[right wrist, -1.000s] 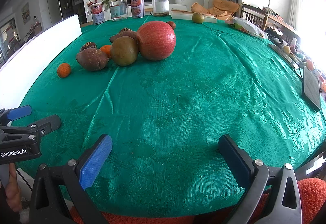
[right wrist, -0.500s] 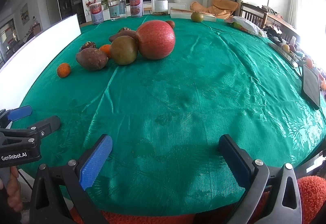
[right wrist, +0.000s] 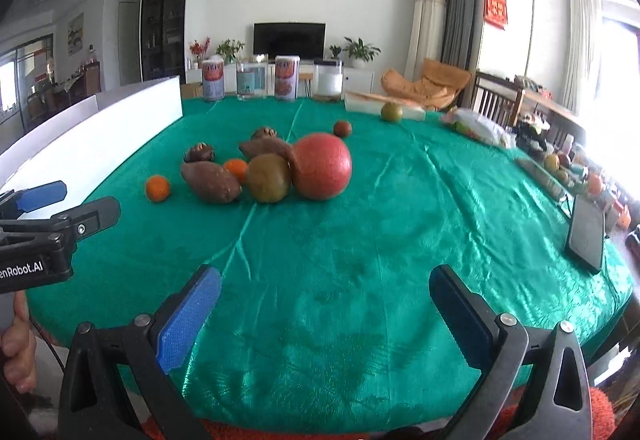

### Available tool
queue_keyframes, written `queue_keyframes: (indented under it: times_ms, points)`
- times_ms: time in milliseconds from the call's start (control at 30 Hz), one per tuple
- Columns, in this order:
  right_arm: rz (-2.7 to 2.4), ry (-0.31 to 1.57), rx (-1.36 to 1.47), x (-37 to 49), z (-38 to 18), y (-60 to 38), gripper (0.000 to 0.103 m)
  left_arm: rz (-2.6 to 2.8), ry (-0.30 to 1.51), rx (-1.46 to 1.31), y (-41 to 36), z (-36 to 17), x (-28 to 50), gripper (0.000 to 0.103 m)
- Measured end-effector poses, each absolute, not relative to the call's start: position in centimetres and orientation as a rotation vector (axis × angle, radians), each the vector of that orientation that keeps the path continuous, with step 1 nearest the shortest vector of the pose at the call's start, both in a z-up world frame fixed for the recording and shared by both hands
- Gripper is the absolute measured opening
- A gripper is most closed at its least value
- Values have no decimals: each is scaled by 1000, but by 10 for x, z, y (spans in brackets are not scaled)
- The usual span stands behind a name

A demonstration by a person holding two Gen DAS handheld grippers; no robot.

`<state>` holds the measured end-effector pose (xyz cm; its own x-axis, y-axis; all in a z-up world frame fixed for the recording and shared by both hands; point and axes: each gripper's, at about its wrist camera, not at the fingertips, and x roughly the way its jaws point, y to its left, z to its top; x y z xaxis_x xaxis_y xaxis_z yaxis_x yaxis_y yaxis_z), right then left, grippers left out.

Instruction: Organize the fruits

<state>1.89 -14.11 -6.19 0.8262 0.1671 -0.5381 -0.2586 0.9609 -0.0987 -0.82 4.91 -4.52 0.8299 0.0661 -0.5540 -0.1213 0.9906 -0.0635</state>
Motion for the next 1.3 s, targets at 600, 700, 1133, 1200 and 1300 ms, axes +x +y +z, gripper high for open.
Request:
queue_keyframes:
  times_ms: [600,700,1133,1200,1300]
  points:
    - [203,502,-135,14,-52,-151,103,125,535,-95,51,-36,-14,103]
    - [204,503,-139,13,-52,-150,103,129,522,-93,50,-34,-16,103]
    - [200,486,-133,13,-51,-154,103,138,512,-91,50,-32,-18,103]
    - [203,482,-134,13,-51,-154,103,141,513,-91,50,-32,-18,103]
    - [207,477,-139,11,-51,-153,103,143,510,-92,51,-32,-19,103]
